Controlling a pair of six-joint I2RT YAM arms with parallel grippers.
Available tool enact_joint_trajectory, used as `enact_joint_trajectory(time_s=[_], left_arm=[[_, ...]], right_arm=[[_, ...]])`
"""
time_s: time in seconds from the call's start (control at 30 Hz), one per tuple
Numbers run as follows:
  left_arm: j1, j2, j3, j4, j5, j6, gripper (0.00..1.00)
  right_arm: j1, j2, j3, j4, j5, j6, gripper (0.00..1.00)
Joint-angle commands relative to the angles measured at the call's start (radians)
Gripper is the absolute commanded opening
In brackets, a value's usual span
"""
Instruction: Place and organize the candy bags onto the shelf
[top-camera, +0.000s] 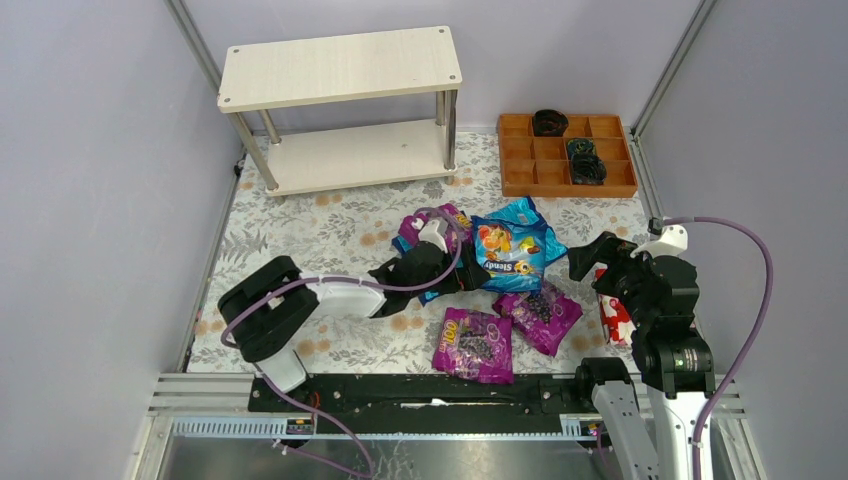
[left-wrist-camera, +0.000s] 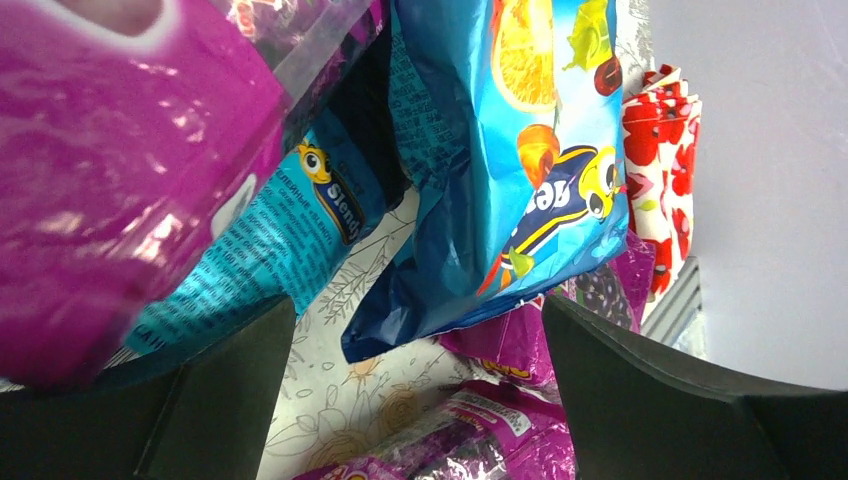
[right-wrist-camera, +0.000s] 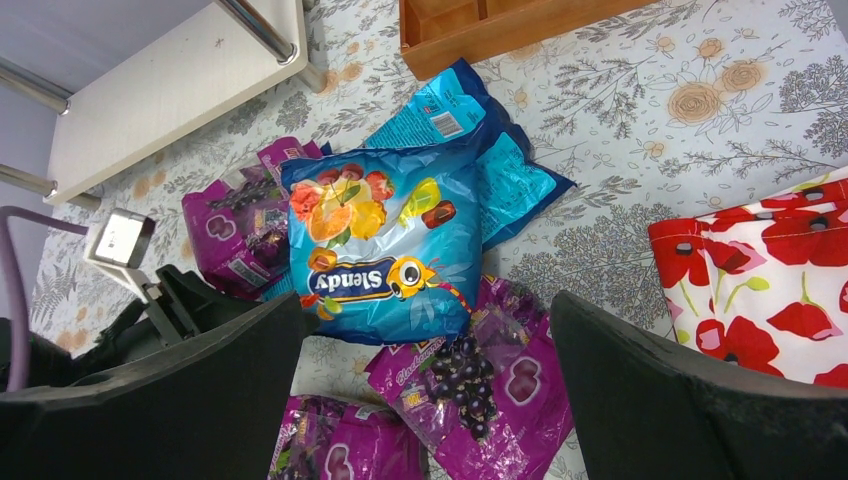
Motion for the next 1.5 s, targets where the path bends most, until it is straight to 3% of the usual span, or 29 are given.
enact_joint_trajectory(time_s=[0.0, 0.27, 0.5, 1.07, 1.3, 1.47], left_arm=[[0.027, 0.065, 0.010, 0.177, 0.116, -0.077, 0.99], [0.070, 0.157, -0.001, 0.378, 0.221, -0.216, 0.95], [0.072, 0.232, 0.028, 0.437, 0.202, -0.305, 0.81], [0.072, 0.164, 0.066, 0.363, 0.182, -0.314, 0.38], [0.071, 0.119, 0.109, 0.329, 0.206, -0.301, 0.26], [0.060, 0.063, 0.188, 0.193, 0.186, -0.200, 0.20]], right_arm=[[0.006, 0.000, 0.000, 0.024, -0.016, -0.008, 1.00], [0.007, 0.003, -0.003, 0.027, -0.016, -0.008, 1.00], [0.006, 0.001, -0.004, 0.029, -0.017, -0.008, 1.00], [0.006, 0.001, -0.006, 0.033, -0.020, -0.010, 1.00], [0.006, 0.003, -0.006, 0.033, -0.022, -0.011, 1.00], [0.006, -0.005, -0.008, 0.034, -0.022, -0.010, 1.00]])
